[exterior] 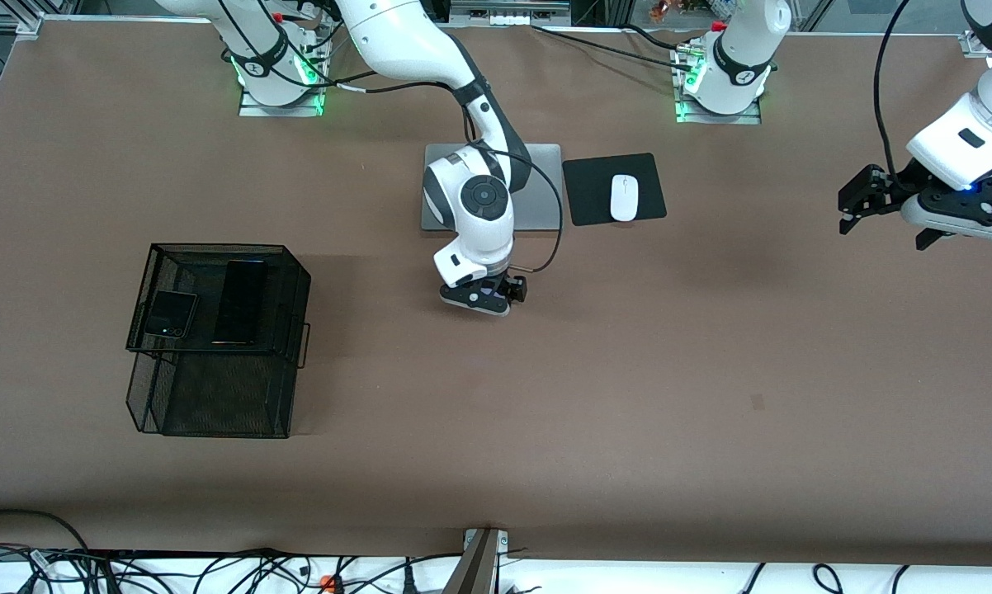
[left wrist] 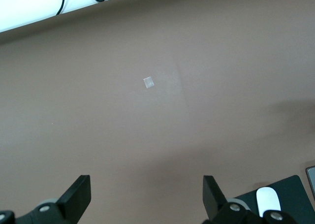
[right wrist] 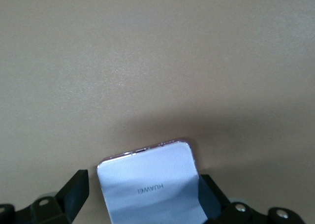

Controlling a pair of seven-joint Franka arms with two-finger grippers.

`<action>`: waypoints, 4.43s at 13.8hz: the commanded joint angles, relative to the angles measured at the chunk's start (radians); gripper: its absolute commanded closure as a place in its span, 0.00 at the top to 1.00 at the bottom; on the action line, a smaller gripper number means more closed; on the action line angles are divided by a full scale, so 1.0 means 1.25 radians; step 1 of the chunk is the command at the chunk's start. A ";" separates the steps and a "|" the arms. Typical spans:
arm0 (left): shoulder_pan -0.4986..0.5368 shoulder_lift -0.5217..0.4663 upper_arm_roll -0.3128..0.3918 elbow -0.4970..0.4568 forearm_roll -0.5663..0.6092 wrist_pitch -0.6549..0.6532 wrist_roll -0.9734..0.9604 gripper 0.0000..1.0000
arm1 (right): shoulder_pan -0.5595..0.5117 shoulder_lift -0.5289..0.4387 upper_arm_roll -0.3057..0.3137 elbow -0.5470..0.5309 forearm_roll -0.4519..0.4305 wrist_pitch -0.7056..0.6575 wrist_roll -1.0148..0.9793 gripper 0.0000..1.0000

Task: Place phones with both arms
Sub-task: 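Lower the right gripper and grasp the white phone, then lift the white phone with the right gripper, then carry the white phone with the right gripper over the mesh basket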

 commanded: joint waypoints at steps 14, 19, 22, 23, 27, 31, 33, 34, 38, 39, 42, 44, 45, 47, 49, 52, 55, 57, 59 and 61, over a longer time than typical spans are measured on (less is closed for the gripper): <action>0.000 0.005 -0.018 0.025 0.015 -0.052 0.000 1.00 | -0.001 0.003 -0.007 0.013 -0.010 -0.031 -0.049 1.00; 0.009 0.006 -0.027 0.025 0.016 -0.059 0.000 1.00 | 0.001 0.018 -0.001 0.013 -0.008 0.000 -0.049 1.00; 0.009 0.006 -0.027 0.025 0.016 -0.059 0.000 1.00 | 0.001 0.025 0.000 0.013 -0.009 0.002 -0.050 1.00; 0.010 0.006 -0.027 0.025 0.017 -0.059 0.001 1.00 | 0.001 0.027 0.000 0.013 -0.010 0.004 -0.052 1.00; 0.011 0.007 -0.021 0.025 0.017 -0.059 0.001 1.00 | 0.001 0.030 0.000 0.013 -0.013 0.004 -0.059 0.67; 0.011 0.007 -0.018 0.025 0.017 -0.058 0.002 1.00 | -0.001 0.030 -0.001 0.013 -0.014 0.004 -0.085 0.01; 0.013 0.007 -0.016 0.024 0.017 -0.058 0.004 1.00 | -0.003 0.028 -0.001 0.013 -0.014 -0.001 -0.103 0.00; 0.013 0.007 -0.016 0.024 0.017 -0.058 0.003 1.00 | -0.006 0.024 -0.001 0.014 -0.014 -0.006 -0.124 0.00; 0.013 0.007 -0.015 0.024 0.017 -0.058 0.008 1.00 | -0.032 -0.003 -0.011 0.026 -0.009 -0.089 -0.180 0.00; 0.013 0.007 -0.014 0.024 0.017 -0.058 0.008 1.00 | -0.041 -0.015 -0.014 0.026 -0.008 -0.107 -0.200 0.00; 0.013 0.007 -0.014 0.024 0.017 -0.059 0.007 1.00 | -0.086 -0.054 -0.014 0.064 -0.006 -0.201 -0.253 0.00; 0.013 0.007 -0.016 0.024 0.017 -0.059 0.003 1.00 | -0.130 -0.056 -0.015 0.134 -0.006 -0.298 -0.285 0.00; 0.013 0.007 -0.016 0.024 0.019 -0.058 0.003 1.00 | -0.148 -0.057 -0.015 0.159 -0.006 -0.332 -0.308 0.00; 0.013 0.007 -0.016 0.024 0.019 -0.058 0.002 1.00 | -0.188 -0.080 -0.012 0.166 -0.005 -0.352 -0.372 0.00; 0.011 0.007 -0.021 0.025 0.017 -0.058 0.001 1.00 | -0.226 -0.096 -0.015 0.165 -0.009 -0.358 -0.427 0.00; 0.011 0.006 -0.026 0.025 0.017 -0.059 0.001 1.00 | -0.263 -0.108 -0.067 0.161 -0.011 -0.401 -0.526 0.00; 0.011 0.006 -0.021 0.025 0.017 -0.059 0.001 1.00 | -0.292 -0.108 -0.137 0.160 -0.004 -0.440 -0.628 0.00; 0.011 0.006 -0.024 0.025 0.017 -0.059 0.000 1.00 | -0.335 -0.116 -0.151 0.161 -0.002 -0.442 -0.691 0.00; 0.011 0.006 -0.023 0.025 0.017 -0.059 0.001 1.00 | -0.405 -0.121 -0.152 0.161 0.000 -0.442 -0.779 0.00; 0.011 0.006 -0.018 0.025 0.017 -0.058 0.002 1.00 | -0.466 -0.121 -0.150 0.161 0.000 -0.441 -0.850 0.00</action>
